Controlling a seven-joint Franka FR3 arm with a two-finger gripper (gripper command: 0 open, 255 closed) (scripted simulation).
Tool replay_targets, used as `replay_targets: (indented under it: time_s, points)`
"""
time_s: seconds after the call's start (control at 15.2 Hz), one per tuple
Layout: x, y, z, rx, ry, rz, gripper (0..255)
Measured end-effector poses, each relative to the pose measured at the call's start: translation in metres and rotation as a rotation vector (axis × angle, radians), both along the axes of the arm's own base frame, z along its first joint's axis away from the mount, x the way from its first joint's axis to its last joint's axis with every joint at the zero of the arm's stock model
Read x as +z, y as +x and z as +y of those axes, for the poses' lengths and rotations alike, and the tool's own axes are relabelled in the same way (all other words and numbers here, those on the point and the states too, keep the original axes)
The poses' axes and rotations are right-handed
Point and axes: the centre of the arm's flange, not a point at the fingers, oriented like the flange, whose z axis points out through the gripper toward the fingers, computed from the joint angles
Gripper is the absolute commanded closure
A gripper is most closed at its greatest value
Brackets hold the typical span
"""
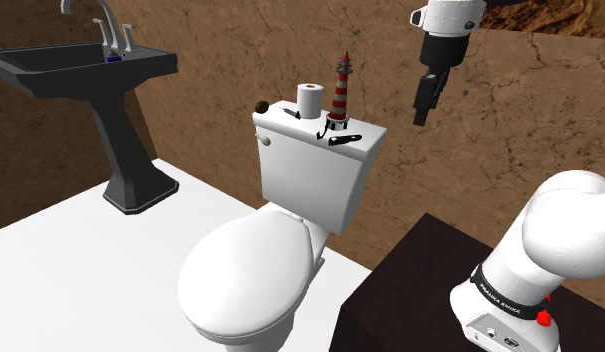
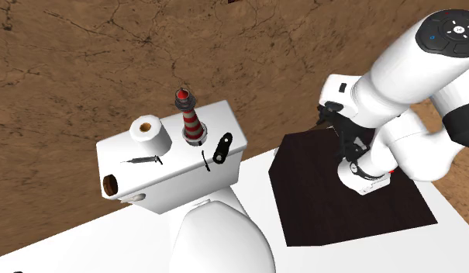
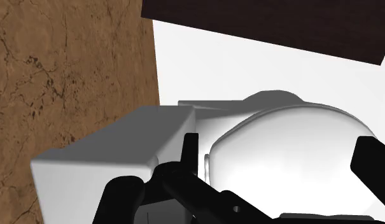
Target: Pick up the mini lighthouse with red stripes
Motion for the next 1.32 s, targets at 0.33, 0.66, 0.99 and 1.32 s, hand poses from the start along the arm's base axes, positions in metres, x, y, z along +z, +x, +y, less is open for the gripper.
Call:
replay_targets:
  time_s: [0.33, 0.66, 0.99, 1.32]
  points:
    - [0.004, 0.032, -0.020, -0.010, 0.028, -0.017, 0]
    - [0.009, 0.087, -0.052, -0.026, 0.073, -0.045, 0]
    - [0.018, 0.144, -0.091, -0.043, 0.117, -0.074, 0]
    - [0.025, 0.196, -0.130, -0.060, 0.162, -0.103, 0]
